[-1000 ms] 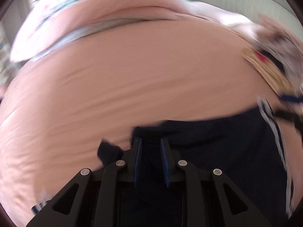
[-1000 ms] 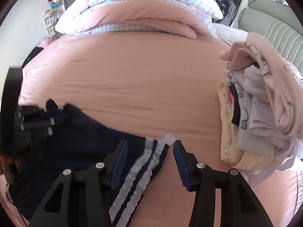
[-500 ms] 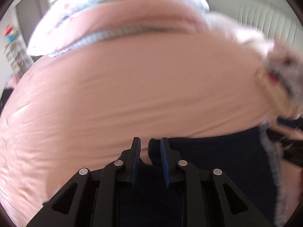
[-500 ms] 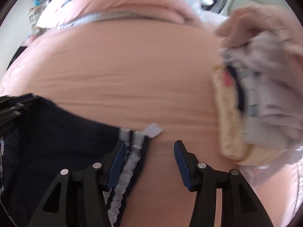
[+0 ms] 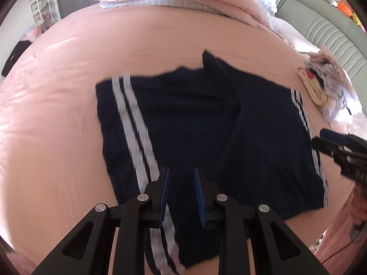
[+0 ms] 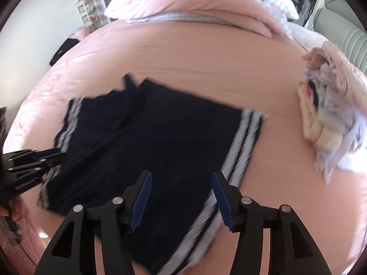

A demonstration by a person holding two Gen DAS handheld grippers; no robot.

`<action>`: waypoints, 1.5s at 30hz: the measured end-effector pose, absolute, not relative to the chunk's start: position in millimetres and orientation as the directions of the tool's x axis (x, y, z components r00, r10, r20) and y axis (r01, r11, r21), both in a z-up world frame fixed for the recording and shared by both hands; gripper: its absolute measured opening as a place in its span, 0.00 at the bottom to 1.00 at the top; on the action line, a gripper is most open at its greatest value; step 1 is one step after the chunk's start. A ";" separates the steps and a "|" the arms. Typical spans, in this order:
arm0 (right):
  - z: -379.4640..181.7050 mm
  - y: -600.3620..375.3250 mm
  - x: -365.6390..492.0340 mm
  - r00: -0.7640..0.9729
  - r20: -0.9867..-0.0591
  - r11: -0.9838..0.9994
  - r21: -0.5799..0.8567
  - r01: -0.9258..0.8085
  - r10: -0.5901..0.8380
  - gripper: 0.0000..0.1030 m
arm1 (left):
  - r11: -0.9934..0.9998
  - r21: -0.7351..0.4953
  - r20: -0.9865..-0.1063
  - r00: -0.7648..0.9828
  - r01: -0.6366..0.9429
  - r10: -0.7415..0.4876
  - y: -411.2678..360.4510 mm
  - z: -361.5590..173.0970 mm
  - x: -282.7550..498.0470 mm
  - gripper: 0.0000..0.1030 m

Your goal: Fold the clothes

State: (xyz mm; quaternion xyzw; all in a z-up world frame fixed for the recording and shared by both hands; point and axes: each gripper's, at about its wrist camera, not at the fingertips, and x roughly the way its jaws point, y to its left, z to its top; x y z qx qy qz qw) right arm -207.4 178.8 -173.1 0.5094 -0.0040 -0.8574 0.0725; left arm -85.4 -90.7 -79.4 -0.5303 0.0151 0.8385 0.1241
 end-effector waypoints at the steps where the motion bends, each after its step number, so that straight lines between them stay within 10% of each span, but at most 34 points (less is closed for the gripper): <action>1: -176.8 170.8 -200.0 -0.463 -0.877 -0.989 0.079 0.121 -0.127 0.52 | -0.969 -0.108 -0.891 -0.411 -0.222 0.193 -90.9 -78.9 -78.9 0.19; 17: -205.9 206.4 -160.7 -0.415 -0.910 -1.000 -0.027 -0.015 0.031 0.53 | -0.995 0.003 -0.880 -0.472 -0.097 0.044 -135.6 -79.4 -16.4 0.19; 24: -187.3 239.0 -137.9 -0.492 -0.871 -0.988 0.089 -0.128 -0.015 0.55 | -0.967 -0.250 -0.856 -0.454 -0.057 0.248 -158.6 -65.2 -6.4 0.19; 32: -178.5 251.2 -145.0 -0.538 -0.843 -0.971 0.146 -0.187 -0.023 0.55 | -0.995 -0.018 -0.909 -0.412 -0.097 0.056 -153.0 -83.7 1.5 0.22; 41: -196.5 227.8 -151.8 -0.486 -0.874 -0.994 0.059 -0.096 -0.005 0.55 | -0.976 -0.202 -0.872 -0.440 -0.077 0.215 -174.8 -66.1 3.8 0.22; 45: -217.1 226.1 -150.9 -0.414 -0.907 -0.994 -0.035 -0.103 0.075 0.58 | -0.992 -0.093 -0.912 -0.393 -0.081 0.118 -160.2 -77.2 8.4 0.25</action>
